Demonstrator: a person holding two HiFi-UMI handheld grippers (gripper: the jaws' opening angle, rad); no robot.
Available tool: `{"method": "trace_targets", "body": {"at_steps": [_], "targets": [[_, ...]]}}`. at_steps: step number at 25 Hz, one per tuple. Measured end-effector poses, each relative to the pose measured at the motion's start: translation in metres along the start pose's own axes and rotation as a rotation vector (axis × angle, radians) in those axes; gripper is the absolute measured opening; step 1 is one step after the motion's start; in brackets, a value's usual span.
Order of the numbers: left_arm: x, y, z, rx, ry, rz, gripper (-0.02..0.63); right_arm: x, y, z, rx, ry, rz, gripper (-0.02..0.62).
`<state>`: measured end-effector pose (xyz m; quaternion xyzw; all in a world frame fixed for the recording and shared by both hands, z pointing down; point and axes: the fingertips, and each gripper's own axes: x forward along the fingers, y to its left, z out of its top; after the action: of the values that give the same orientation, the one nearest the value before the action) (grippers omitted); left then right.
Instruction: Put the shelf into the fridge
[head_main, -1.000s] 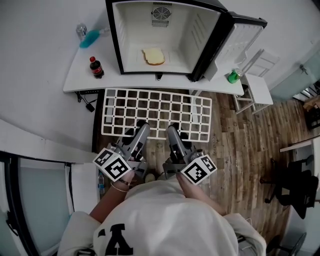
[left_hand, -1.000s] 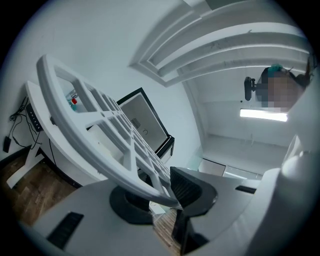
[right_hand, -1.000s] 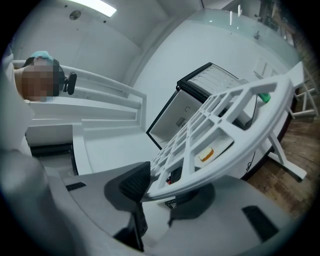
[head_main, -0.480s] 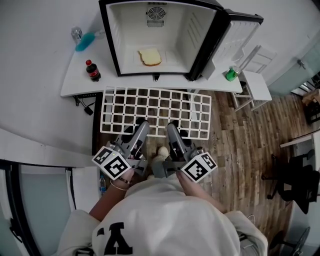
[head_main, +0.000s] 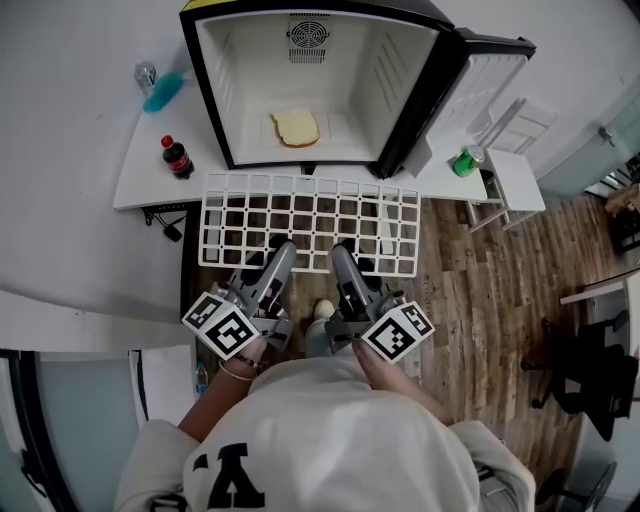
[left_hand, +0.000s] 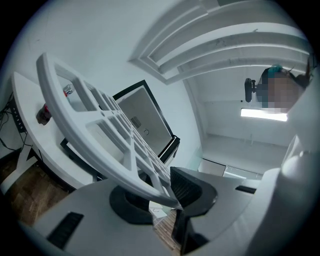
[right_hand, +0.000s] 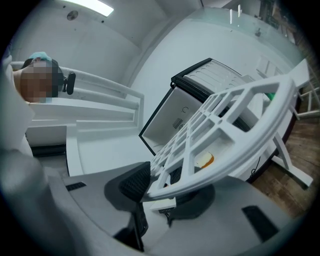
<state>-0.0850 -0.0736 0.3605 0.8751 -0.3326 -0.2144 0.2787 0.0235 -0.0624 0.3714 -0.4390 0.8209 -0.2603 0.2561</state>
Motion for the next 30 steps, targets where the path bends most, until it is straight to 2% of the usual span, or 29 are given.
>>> {"method": "trace_targets", "body": {"at_steps": [14,30], "targets": [[0.091,0.065,0.028,-0.004,-0.044,0.077,0.092,0.095,-0.071,0.032,0.047,0.082,0.055,0.130],[0.120,0.109,0.031,-0.037,-0.068,0.158,0.094,0.135,-0.106,0.025,0.103,0.165,0.064,0.130]]}}
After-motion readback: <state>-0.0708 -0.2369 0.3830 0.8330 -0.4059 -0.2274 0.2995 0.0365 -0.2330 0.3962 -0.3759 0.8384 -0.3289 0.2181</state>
